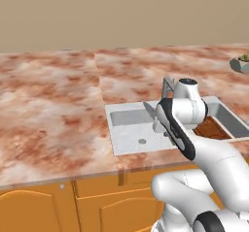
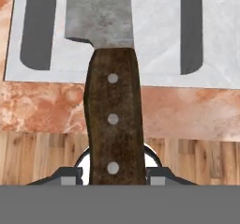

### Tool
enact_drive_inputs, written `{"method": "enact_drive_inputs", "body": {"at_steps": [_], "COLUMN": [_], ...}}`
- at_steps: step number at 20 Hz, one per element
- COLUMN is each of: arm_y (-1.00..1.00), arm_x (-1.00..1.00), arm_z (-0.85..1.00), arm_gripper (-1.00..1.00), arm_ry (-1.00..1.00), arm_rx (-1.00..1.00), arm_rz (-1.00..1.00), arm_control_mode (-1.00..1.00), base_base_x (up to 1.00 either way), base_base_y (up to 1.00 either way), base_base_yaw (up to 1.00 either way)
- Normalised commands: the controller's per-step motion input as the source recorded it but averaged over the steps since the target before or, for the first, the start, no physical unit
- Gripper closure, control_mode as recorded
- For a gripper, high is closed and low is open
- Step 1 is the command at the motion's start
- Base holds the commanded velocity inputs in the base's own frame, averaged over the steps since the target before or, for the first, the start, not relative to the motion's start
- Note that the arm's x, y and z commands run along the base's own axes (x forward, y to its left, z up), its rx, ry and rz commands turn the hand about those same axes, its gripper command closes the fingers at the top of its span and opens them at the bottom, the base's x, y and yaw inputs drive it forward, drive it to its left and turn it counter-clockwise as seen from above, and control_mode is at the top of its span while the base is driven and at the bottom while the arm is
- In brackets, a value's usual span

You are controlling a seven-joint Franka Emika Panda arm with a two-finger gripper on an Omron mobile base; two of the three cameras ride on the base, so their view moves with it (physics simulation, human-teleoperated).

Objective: Move the cutting board and knife to the sink. Then move spray from the cabinet to the counter.

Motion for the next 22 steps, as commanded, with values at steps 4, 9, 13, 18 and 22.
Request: {"method": "enact_drive_inputs", "body": {"at_steps": [4, 9, 13, 18, 22], "arm_y": [0.00, 0.00, 0.00, 0.00, 0.00], "arm_x": [0.00, 0.00, 0.00, 0.00, 0.00], "arm_z": [0.00, 0.00, 0.00, 0.00, 0.00], "arm_gripper": [1.00, 1.00, 1.00, 1.00, 1.00], "arm_ry": [0.00, 0.00, 0.00, 0.00, 0.00], "arm_rx": [0.00, 0.00, 0.00, 0.00, 0.00], "arm_rz": [0.00, 0.00, 0.00, 0.00, 0.00], "arm_control_mode": [1.00, 1.00, 1.00, 1.00, 1.00], "base_base_x": [0.01, 0.07, 0.24, 0.23, 0.31], "base_base_y": [-1.00, -0.98, -0.74, -0.19, 0.03], "base_base_yaw": [-0.02, -0.01, 0.00, 0.00, 0.00]}}
